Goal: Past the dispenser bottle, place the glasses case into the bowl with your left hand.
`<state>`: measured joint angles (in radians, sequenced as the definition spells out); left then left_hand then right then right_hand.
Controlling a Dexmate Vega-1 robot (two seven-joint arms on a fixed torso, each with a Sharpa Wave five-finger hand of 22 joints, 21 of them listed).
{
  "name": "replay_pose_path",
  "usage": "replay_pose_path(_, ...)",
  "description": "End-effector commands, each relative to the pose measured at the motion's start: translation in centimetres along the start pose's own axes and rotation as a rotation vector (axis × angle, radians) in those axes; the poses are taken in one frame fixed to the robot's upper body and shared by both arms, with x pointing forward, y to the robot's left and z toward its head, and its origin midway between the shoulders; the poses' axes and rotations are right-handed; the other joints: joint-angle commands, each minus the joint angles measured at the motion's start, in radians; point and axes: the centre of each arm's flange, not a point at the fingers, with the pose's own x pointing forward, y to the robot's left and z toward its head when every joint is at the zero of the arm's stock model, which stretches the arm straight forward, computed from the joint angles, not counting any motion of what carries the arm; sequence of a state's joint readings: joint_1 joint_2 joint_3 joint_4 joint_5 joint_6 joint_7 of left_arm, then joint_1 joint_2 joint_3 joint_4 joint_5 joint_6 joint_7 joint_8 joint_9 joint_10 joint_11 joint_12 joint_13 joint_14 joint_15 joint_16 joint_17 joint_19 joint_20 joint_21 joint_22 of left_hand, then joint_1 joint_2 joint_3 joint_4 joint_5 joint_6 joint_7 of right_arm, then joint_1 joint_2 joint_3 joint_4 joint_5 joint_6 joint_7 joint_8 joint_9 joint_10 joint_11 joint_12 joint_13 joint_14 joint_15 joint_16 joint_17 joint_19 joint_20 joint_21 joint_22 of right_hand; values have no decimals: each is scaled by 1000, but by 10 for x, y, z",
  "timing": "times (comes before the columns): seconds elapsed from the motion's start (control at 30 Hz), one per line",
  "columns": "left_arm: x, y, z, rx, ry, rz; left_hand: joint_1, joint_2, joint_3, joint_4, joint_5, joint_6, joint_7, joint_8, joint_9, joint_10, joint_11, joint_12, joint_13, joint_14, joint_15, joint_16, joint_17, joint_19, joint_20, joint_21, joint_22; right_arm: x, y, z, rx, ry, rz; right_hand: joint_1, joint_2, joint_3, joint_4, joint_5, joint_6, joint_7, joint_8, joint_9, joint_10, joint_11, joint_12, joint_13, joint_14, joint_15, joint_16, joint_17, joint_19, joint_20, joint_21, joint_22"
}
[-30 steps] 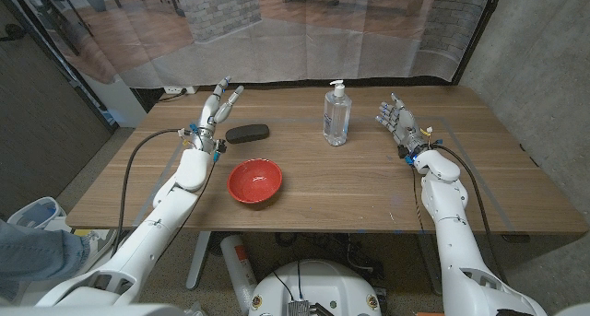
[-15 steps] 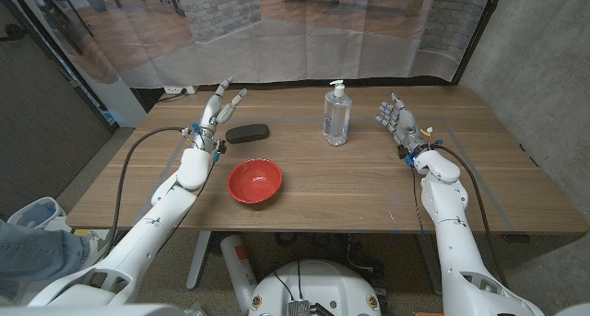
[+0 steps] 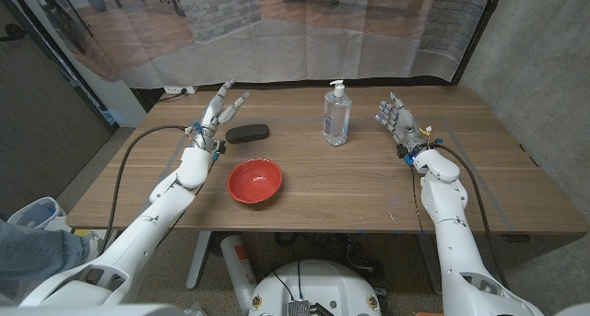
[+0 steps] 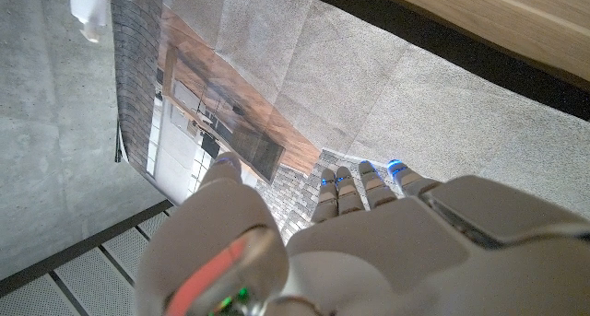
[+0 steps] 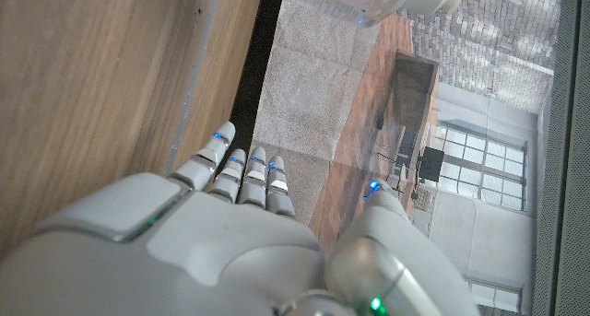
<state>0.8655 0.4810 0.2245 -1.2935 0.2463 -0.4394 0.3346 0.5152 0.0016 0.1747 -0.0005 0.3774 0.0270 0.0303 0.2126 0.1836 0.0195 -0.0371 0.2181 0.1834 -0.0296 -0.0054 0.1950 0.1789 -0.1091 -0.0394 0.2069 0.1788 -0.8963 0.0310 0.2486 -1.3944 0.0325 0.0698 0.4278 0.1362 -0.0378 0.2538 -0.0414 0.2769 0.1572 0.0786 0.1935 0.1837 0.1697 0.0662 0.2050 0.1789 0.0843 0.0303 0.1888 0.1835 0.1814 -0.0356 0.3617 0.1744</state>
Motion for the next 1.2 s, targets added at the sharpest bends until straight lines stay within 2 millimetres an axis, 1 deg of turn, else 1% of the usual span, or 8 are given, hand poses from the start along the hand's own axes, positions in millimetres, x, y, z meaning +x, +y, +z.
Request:
replay_pose_path(0.03,4,0,-2,66,0,-22,13,-2,0,-7,4,10,1,1,3,11,-2,-2,4,6,-1,1,4,4,-15,0,3,2,2,0,0,1,-1,4,6,-1,-3,-3,8,-4,1,4,8,1,0,2,8,1,4,4,9,-18,-7,6)
replay_pose_path(0.2,5,-2,-4,90,-1,-32,19,-3,0,-11,5,12,1,1,4,13,0,-2,5,8,0,1,4,6,-13,0,2,3,3,0,6,0,-10,4,7,-2,-4,-4,10,-4,2,4,9,1,1,2,10,0,4,4,11,-19,-8,6)
replay_pose_path(0.23,6,-3,-3,97,-2,-34,20,-3,0,-12,5,11,2,0,4,14,0,-2,5,8,-1,1,4,6,-12,0,2,4,3,0,3,1,-8,5,7,-2,-4,-4,13,-5,3,4,13,2,2,2,17,-8,7,4,11,-20,-10,6)
replay_pose_path(0.33,6,-5,-3,109,-3,-39,25,-5,0,-16,5,9,2,-1,4,12,7,-4,5,9,4,0,4,7,-11,0,2,4,3,0,7,-3,-11,6,6,-3,-5,-4,16,-3,4,4,17,0,4,2,20,-11,7,4,11,-20,-11,6)
replay_pose_path(0.57,7,-8,-3,140,0,-48,39,-8,1,-25,6,6,6,-3,4,12,9,-5,5,12,12,0,4,10,-8,0,2,4,3,-2,12,-5,-13,6,6,-4,-6,-5,17,-2,5,4,17,0,3,2,22,-10,8,4,10,-19,-14,6)
replay_pose_path(0.83,6,-7,-2,184,4,-55,70,-19,3,-46,7,-3,7,-7,5,12,19,-8,6,17,25,-1,4,22,10,2,1,4,3,-4,15,-4,-14,8,6,-4,-7,-5,17,-3,4,4,18,2,3,2,23,-9,7,3,11,-18,-16,6)
replay_pose_path(0.97,5,-7,-2,197,8,-53,82,-24,3,-55,8,-5,9,-8,5,10,24,-9,6,11,25,-3,4,29,11,4,1,3,3,-4,13,-6,-12,8,6,-4,-8,-5,17,-3,4,4,17,1,3,2,23,-10,7,3,11,-18,-17,6)
replay_pose_path(1.2,5,-5,1,237,12,-61,104,-36,1,-71,8,1,25,-5,6,6,30,-11,7,12,33,-4,4,39,20,6,1,1,3,-4,12,-6,-14,10,7,-5,-9,-6,18,-3,4,4,17,0,3,2,30,-13,8,3,18,-22,-18,6)
